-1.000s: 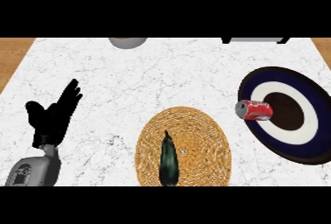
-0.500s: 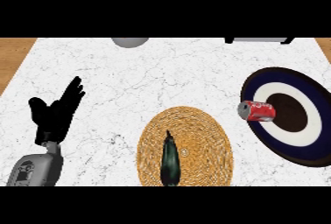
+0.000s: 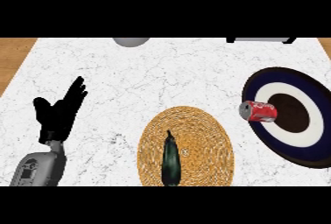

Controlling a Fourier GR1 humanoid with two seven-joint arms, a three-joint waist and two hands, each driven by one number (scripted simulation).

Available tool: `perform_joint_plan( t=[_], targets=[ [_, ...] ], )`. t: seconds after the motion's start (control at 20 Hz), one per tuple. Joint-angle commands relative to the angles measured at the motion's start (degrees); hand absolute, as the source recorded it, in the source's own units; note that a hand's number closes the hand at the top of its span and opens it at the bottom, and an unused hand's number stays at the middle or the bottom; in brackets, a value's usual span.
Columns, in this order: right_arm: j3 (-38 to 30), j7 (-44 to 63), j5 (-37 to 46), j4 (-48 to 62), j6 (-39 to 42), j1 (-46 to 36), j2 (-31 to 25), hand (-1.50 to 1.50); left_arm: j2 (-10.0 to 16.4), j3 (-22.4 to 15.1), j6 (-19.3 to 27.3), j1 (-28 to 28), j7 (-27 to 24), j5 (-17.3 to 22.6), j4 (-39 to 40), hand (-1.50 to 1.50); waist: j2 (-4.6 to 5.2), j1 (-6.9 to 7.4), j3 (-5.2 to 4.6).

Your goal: Pick the can from the placemat and place it in the plate

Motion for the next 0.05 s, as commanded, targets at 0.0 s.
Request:
perform_joint_plan(
  t=[0.0],
  targets=[
    [0.9, -7.4, 1.2, 3.6, 9.8, -0.3, -3.9, -1.5, 1.9, 1.0, -2.4, -0.3, 0.5, 1.5, -0.5, 0.0, 0.04, 0.58, 0.04]
  ],
)
